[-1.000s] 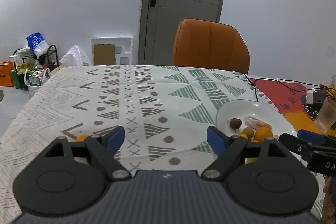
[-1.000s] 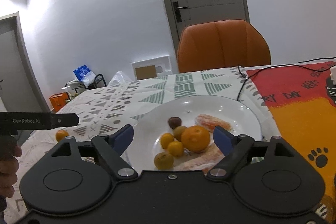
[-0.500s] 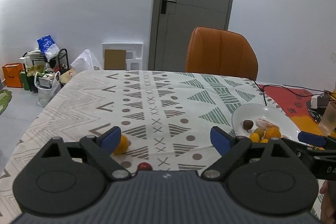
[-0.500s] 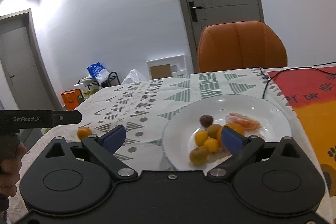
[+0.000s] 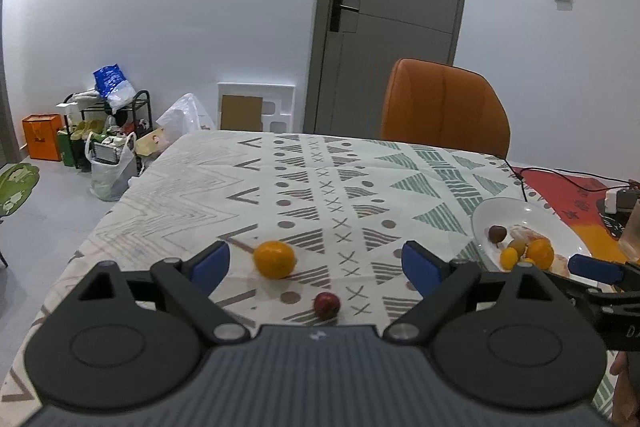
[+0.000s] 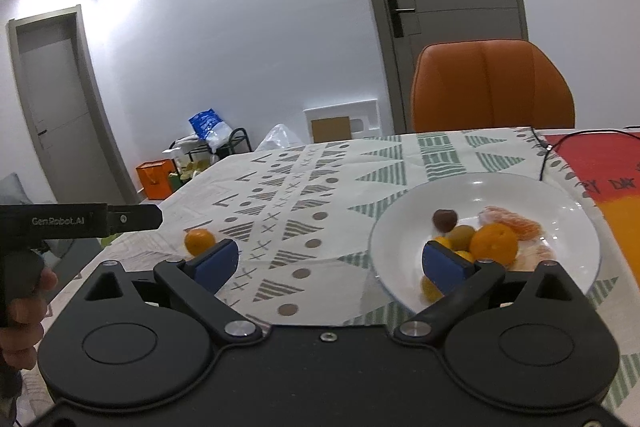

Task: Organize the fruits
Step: 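Move both open tools toward the orange and red plum on the cloth, then close the right tool on the red plum while the left closes on the orange, then carry the red plum and the orange over the white plate, then lower the plum and orange into the plate and open both tools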

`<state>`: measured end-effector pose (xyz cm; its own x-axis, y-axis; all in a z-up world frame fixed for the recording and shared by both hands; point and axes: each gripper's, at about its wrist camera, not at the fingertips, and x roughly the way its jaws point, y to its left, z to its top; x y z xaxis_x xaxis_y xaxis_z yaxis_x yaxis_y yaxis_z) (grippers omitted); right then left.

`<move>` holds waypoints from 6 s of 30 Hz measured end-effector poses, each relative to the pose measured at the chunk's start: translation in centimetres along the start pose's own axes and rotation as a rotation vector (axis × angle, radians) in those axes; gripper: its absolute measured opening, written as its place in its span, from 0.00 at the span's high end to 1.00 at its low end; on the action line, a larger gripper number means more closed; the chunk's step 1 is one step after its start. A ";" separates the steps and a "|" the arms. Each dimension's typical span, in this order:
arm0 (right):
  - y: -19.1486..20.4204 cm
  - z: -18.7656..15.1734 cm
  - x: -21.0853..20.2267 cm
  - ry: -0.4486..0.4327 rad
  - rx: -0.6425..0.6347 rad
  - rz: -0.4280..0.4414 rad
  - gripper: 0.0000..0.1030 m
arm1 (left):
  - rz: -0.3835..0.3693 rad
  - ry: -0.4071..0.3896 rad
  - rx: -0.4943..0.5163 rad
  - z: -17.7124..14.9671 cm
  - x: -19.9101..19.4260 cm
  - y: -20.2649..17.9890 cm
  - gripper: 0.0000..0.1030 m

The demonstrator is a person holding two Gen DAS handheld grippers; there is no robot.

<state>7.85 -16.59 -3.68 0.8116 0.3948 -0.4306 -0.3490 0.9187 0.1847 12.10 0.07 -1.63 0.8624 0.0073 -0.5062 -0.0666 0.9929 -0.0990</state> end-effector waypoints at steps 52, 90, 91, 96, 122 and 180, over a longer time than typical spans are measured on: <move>8.0 -3.5 6.1 0.143 -0.071 0.159 0.17 | 0.042 0.069 -0.060 -3.2 0.9 8.1 0.12; 5.8 -0.8 8.9 0.162 -0.092 0.120 0.80 | -0.010 0.105 -0.025 -1.0 6.7 5.9 0.23; 5.6 -0.7 8.8 0.158 -0.092 0.115 0.81 | -0.012 0.106 -0.024 -0.9 6.9 5.8 0.24; 4.8 -0.3 8.1 0.145 -0.088 0.093 0.80 | -0.020 0.104 -0.023 -0.8 7.8 5.1 0.29; -2.7 0.0 2.2 0.062 0.010 -0.068 0.80 | -0.094 0.110 -0.030 -0.1 9.0 1.0 0.67; -11.5 -2.6 -2.2 -0.005 0.181 -0.119 0.59 | -0.256 0.117 0.239 0.1 10.0 -16.1 0.63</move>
<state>8.84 -27.99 -7.13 0.8445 0.2830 -0.4546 -0.1609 0.9438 0.2887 21.81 -15.87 -5.01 0.7718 -0.2451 -0.5868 0.2749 0.9607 -0.0397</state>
